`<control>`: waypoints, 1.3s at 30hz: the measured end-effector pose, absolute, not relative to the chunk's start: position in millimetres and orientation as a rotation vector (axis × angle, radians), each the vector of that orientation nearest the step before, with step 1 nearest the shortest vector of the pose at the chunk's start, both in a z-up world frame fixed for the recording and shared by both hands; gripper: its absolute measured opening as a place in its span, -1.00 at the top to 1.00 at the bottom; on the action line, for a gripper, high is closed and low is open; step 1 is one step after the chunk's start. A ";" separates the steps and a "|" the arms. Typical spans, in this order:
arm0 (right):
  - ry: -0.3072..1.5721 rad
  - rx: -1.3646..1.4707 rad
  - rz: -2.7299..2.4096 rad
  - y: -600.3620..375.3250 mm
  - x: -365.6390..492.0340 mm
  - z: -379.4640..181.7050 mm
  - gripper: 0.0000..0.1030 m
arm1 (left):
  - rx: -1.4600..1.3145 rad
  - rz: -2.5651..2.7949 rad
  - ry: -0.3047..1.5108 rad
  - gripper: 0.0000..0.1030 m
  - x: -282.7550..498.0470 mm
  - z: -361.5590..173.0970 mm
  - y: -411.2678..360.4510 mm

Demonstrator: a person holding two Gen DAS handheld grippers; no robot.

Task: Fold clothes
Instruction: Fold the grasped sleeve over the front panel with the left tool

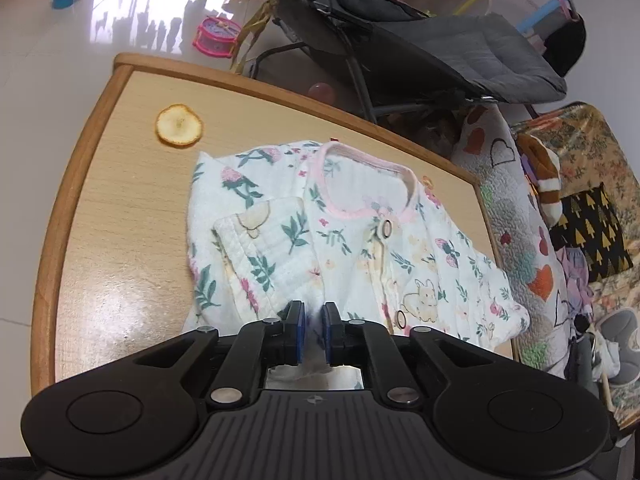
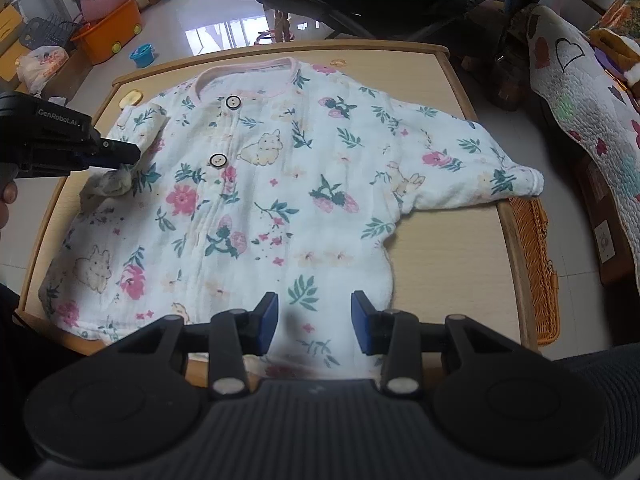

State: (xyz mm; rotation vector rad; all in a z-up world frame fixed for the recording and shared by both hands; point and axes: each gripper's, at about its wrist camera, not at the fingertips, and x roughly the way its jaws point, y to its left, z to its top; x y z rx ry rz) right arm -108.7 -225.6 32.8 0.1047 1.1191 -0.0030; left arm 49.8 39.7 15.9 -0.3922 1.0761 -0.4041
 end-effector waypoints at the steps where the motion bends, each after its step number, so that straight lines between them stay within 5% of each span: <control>1: 1.120 0.105 -0.003 -226.0 -109.2 32.3 0.24 | -0.389 -0.405 1.078 0.72 49.7 15.9 38.2; 11: 1.103 0.143 0.000 -232.9 -111.4 33.1 0.24 | -0.396 -0.330 0.971 0.67 40.3 39.7 44.2; 16: 1.089 0.146 0.005 -233.6 -110.5 34.2 0.24 | -0.393 -0.226 0.901 0.23 50.6 49.1 64.5; 25: 1.079 0.167 0.012 -238.1 -109.3 32.5 0.24 | -0.300 -0.235 0.944 0.23 68.7 34.9 62.4; 39: 1.090 0.193 0.006 -244.6 -108.3 25.2 0.24 | -0.196 -0.257 0.940 0.51 66.1 27.8 55.4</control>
